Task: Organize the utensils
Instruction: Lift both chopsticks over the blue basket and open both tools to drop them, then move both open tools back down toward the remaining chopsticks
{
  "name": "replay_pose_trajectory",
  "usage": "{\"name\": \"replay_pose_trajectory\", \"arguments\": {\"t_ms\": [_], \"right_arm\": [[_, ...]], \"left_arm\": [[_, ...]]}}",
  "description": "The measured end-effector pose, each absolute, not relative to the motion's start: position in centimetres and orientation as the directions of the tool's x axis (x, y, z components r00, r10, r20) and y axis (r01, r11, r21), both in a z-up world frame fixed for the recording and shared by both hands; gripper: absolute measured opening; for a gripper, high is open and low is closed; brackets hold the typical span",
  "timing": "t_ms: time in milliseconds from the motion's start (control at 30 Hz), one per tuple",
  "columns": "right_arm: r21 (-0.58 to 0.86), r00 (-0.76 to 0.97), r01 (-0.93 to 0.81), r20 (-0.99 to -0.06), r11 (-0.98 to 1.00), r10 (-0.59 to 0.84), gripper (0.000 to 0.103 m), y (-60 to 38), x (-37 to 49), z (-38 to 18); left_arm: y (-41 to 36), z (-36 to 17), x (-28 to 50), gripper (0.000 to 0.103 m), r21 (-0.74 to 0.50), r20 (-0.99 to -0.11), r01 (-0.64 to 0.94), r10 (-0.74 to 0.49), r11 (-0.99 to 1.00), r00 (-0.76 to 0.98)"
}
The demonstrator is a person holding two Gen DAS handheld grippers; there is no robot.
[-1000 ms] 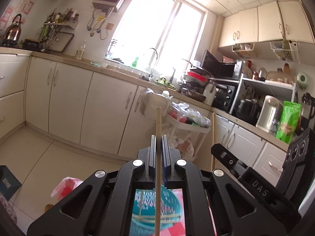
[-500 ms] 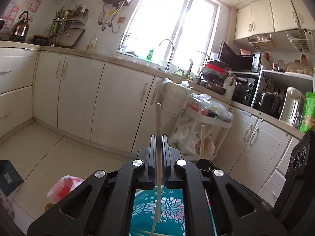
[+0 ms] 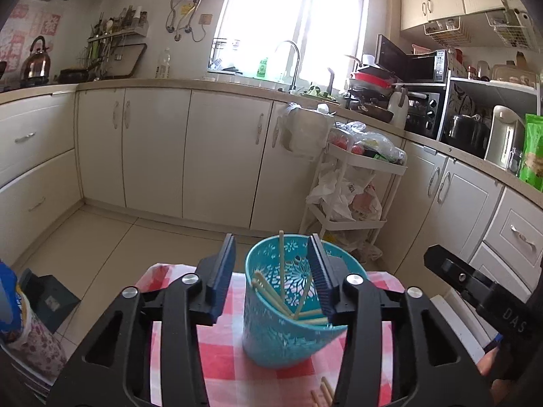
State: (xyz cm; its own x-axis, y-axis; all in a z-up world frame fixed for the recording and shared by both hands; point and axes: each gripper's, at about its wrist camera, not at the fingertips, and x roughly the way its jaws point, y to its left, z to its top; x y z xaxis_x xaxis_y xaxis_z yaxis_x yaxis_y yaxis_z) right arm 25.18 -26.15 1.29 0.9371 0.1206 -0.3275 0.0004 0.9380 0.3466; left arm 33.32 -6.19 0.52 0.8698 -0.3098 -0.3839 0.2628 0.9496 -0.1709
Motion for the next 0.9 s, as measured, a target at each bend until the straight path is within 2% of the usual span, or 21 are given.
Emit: {"name": "replay_pose_trajectory", "arguments": {"t_ms": [100, 400, 900], "right_arm": [[0.305, 0.930, 0.008, -0.352, 0.952, 0.105, 0.051, -25.3, 21.3, 0.2], [0.300, 0.887, 0.060, -0.453, 0.952, 0.087, 0.051, -24.5, 13.7, -3.7], [0.274, 0.878, 0.010, -0.463, 0.962, 0.122, 0.051, -22.0, 9.2, -3.3]], "left_arm": [[-5.7, -0.1, 30.3, 0.055, -0.155, -0.412, 0.255, -0.297, 0.954, 0.861], [-4.5, -3.4, 22.4, 0.065, -0.145, -0.510, 0.216, -0.260, 0.966, 0.820], [-3.2, -1.9, 16.1, 0.074, -0.106, -0.499, 0.194, -0.221, 0.975, 0.838]]}}
